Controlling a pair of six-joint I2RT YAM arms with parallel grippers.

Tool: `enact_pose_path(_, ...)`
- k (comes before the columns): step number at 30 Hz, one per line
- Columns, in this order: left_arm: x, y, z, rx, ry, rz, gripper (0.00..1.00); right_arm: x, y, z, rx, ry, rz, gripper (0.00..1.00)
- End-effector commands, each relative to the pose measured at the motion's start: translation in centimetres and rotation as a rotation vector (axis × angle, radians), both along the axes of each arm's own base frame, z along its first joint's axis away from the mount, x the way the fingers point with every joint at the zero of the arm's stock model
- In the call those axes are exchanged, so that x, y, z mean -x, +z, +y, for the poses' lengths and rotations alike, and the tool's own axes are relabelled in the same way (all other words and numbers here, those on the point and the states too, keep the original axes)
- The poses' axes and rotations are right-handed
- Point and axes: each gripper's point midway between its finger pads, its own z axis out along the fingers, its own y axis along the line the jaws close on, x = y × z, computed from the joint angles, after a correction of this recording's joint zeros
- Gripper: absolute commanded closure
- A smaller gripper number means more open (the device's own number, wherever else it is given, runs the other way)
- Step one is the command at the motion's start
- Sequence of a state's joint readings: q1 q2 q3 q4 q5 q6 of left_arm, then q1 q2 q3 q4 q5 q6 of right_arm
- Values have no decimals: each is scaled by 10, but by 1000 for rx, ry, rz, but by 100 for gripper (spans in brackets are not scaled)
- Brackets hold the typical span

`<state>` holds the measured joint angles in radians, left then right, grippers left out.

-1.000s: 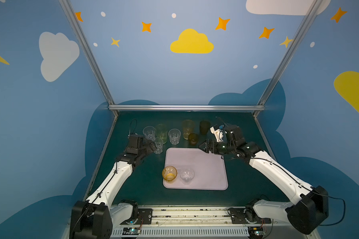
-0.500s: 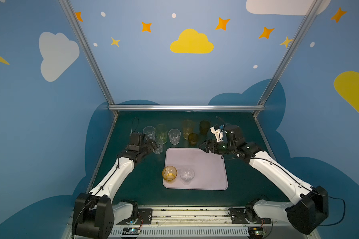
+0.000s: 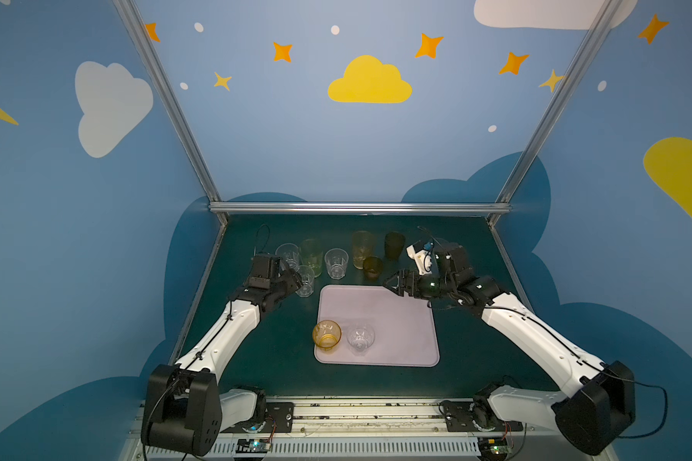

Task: Place the glasses into the tray
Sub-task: Pick up the glass from the middle-left of the table.

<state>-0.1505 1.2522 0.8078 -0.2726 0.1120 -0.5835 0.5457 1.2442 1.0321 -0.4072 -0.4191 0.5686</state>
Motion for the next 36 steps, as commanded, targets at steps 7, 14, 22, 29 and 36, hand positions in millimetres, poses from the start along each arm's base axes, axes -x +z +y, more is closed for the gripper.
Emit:
enact_pose_path(7,-18,-4,-2,-8,-4,9,39,3,4,-9,9,-24,-22,10)
enact_pose_path(14,-27,-14,-3,-31,-27,45,53,5,3,-10,10,-26,-22,10)
enact_pose_path(22,-31,-29,-2,-56,-27,88,65,6,1,-13,24,-33,-21,10)
enact_pose_path(29,-31,-42,-1,-65,-30,122,71,8,-2,-16,30,-41,-21,10)
enact_pose_path(36,-32,-49,0,-76,-34,138,81,6,-2,-14,22,-37,-7,10)
